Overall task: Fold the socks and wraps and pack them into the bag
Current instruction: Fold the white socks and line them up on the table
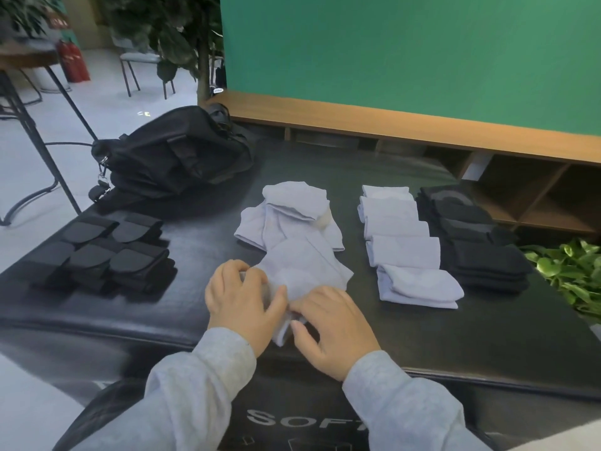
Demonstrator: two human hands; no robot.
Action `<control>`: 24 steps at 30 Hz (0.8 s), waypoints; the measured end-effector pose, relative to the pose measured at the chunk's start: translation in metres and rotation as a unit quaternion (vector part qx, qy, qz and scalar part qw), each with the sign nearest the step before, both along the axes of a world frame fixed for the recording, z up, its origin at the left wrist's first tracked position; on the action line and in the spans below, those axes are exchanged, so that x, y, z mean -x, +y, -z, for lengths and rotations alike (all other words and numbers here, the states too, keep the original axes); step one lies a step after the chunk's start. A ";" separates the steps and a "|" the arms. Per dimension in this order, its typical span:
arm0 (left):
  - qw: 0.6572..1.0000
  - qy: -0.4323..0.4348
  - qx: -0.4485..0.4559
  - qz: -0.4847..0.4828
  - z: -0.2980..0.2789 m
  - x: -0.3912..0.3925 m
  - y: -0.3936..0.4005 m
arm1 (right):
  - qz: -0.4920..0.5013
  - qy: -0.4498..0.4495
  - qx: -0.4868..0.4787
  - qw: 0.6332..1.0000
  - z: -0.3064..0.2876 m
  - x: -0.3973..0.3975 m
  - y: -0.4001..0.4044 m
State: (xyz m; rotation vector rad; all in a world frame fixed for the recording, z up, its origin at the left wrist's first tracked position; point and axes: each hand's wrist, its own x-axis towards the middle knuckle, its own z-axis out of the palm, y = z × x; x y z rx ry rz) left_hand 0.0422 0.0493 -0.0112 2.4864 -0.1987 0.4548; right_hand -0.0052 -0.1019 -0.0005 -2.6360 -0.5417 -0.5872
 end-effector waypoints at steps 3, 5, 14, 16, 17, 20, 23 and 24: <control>1.000 -0.008 -0.015 0.016 0.002 0.005 0.003 | 0.120 -0.046 -0.049 0.990 0.003 -0.001 -0.001; 0.999 -0.011 -0.021 0.034 0.002 0.009 0.006 | 0.220 -0.009 -0.064 0.973 0.002 -0.002 -0.002; 0.992 -0.060 -0.050 0.104 0.010 0.024 0.020 | 0.263 0.027 -0.005 0.964 0.005 -0.005 -0.002; 0.993 -0.054 -0.018 0.106 0.012 0.020 0.023 | 0.263 0.003 0.001 0.965 0.007 -0.004 -0.002; 0.993 -0.045 0.009 0.106 0.012 0.018 0.024 | 0.259 -0.007 0.006 0.966 0.007 -0.003 -0.002; 0.994 -0.035 0.039 0.100 0.011 0.013 0.030 | 0.188 -0.054 0.018 0.980 0.009 0.000 -0.004; 0.996 0.005 0.023 0.086 0.013 0.008 0.043 | 0.044 -0.109 -0.022 0.993 0.009 0.007 -0.005; 0.995 0.016 0.015 0.095 0.009 0.008 0.047 | 0.023 -0.115 -0.048 0.992 0.009 0.008 -0.006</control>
